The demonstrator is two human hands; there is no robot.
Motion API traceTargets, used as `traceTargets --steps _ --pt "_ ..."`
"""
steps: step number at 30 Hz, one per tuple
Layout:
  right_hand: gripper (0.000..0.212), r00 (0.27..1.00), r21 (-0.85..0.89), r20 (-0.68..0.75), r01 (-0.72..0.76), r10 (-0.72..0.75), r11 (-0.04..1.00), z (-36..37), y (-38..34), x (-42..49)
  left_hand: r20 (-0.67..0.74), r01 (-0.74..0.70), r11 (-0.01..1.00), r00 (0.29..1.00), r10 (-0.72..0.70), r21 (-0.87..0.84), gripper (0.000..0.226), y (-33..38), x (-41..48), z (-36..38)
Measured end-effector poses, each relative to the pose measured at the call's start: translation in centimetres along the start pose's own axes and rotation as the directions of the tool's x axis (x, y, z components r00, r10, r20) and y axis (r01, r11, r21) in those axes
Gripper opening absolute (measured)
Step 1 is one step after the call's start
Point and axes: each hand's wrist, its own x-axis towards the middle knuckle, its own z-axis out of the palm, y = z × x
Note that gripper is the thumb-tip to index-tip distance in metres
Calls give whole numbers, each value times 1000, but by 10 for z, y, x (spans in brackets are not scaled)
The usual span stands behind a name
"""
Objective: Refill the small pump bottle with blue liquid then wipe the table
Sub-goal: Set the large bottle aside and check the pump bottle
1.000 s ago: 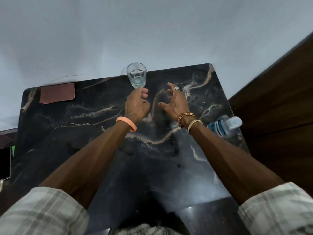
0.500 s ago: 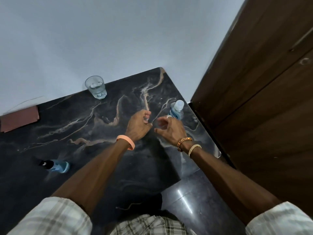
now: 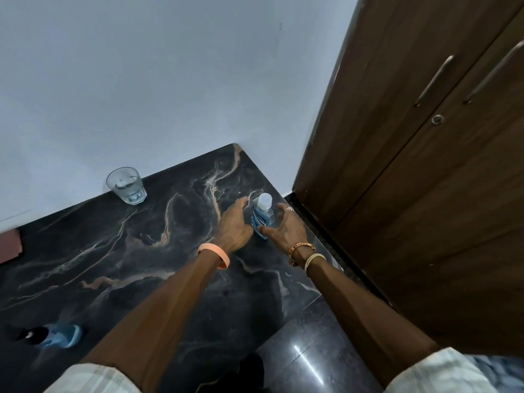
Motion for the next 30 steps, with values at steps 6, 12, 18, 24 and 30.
traceTargets --steps 6,12,18,24,30 --pt "66 1000 60 -3 22 -22 998 10 -7 6 21 -46 997 999 48 -55 72 7 -4 4" --pt "59 999 31 -45 29 -28 999 15 -5 10 47 -39 996 998 43 -82 67 1 -5 5" --pt "64 1000 17 -8 -4 5 1000 19 0 12 63 5 992 998 3 -128 69 -6 5 13" --pt "56 1000 19 -13 -2 2 1000 23 6 13 52 105 936 994 -93 -336 69 -14 20 26" --pt "45 1000 17 -5 -1 1 1000 28 8 14 20 61 948 998 -58 -313 65 -17 18 24"
